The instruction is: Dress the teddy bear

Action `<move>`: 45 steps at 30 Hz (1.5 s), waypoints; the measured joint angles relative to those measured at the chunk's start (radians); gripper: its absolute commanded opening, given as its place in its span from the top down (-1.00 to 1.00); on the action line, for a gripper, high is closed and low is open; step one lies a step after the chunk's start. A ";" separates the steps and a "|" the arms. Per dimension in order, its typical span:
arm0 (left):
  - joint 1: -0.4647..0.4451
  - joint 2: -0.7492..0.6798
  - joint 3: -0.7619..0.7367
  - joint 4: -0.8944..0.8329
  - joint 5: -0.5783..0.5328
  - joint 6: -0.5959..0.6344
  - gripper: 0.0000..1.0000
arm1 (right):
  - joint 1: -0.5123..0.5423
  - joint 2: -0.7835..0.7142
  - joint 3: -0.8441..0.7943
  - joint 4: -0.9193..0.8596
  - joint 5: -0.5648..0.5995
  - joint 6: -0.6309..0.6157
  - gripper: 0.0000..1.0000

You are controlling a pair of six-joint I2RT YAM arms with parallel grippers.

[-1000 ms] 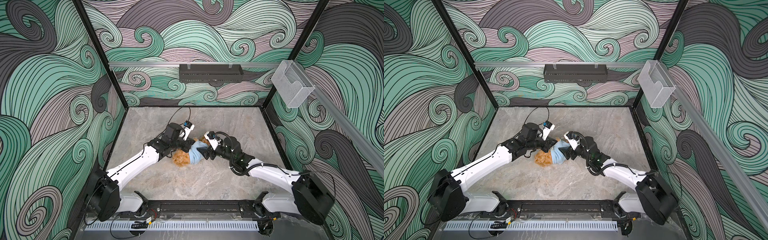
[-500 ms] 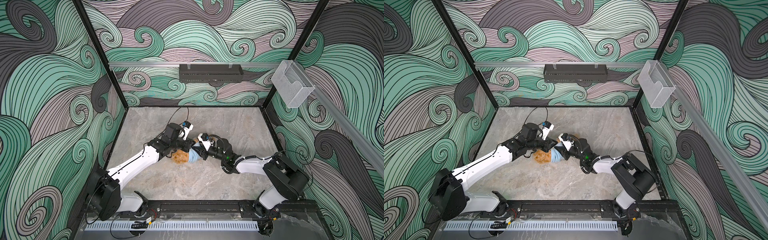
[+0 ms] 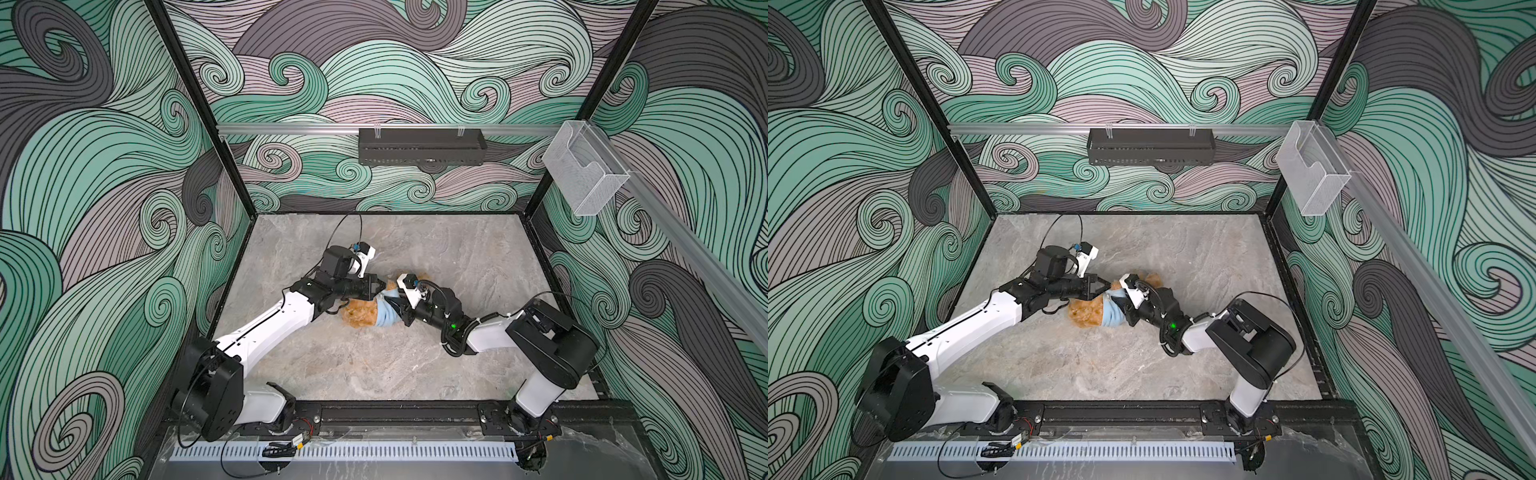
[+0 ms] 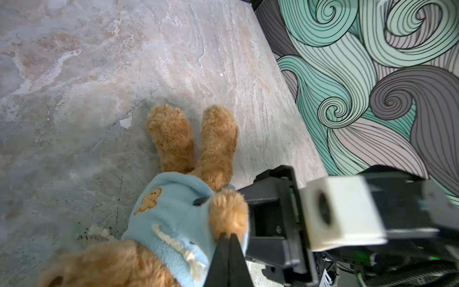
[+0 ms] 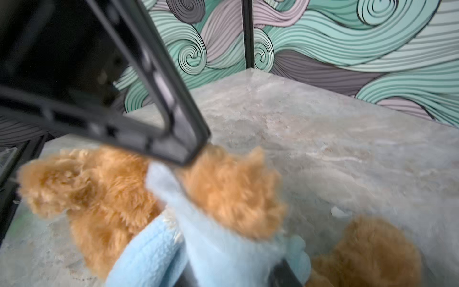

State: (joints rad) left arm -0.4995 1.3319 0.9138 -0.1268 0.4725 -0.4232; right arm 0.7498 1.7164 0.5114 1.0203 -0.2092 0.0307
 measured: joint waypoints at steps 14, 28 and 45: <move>0.010 0.008 0.027 -0.064 0.083 0.251 0.41 | -0.015 -0.008 -0.086 0.076 -0.017 -0.069 0.61; -0.070 0.238 0.243 -0.230 0.148 0.427 0.32 | -0.019 0.036 -0.100 0.193 -0.070 -0.079 0.65; -0.107 0.325 0.318 -0.336 0.082 0.528 0.48 | -0.019 0.036 -0.105 0.186 -0.075 -0.079 0.69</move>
State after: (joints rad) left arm -0.6064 1.6566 1.2320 -0.4629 0.5545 0.1043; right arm 0.7307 1.7523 0.4068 1.2064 -0.2844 -0.0486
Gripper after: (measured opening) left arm 0.268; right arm 0.160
